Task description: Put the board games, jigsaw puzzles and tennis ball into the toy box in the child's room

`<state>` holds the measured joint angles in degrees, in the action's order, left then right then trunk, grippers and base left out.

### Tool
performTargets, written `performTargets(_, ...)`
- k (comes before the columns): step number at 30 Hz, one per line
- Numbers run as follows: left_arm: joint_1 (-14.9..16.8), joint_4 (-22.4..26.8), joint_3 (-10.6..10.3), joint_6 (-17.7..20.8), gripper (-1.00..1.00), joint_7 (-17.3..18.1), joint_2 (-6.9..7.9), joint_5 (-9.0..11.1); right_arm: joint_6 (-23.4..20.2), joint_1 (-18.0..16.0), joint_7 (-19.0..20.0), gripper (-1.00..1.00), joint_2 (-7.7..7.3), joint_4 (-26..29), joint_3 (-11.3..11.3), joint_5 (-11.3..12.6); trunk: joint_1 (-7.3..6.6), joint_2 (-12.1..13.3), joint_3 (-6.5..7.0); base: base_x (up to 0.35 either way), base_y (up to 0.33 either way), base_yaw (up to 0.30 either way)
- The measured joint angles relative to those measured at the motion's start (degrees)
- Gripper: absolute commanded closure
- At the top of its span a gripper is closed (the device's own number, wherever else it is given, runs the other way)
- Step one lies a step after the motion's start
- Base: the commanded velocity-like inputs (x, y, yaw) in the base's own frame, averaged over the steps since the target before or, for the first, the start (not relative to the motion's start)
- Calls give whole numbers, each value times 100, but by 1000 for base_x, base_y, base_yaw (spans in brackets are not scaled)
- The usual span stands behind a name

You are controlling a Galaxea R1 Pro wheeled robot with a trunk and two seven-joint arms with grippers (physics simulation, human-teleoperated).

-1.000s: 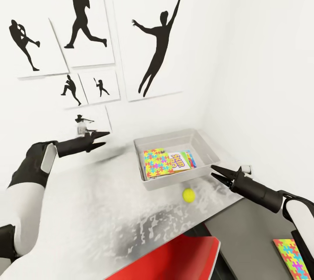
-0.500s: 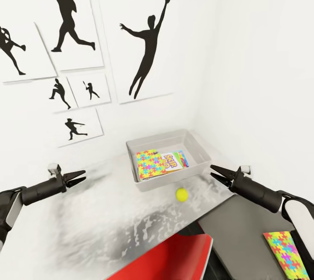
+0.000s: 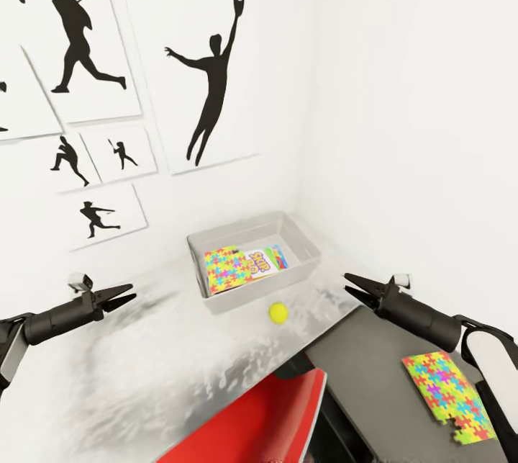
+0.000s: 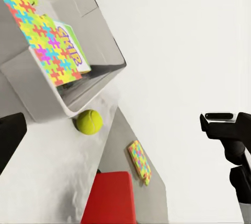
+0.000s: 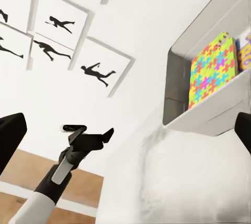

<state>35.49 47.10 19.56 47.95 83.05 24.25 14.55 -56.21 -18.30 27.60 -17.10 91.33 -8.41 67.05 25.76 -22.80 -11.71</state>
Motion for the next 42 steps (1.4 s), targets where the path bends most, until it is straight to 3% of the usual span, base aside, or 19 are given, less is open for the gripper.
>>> performTargets(11,-2,1,-1,-3,-100,15,36,4,11,-1,-15,-100,4,-2,2,-3,0,0,66,-141,0,-178)
performTargets(42,-3,1,4,11,-100,28,44,43,22,-1,-17,-100,5,-1,3,-4,-1,0,118,-60,19,-5)
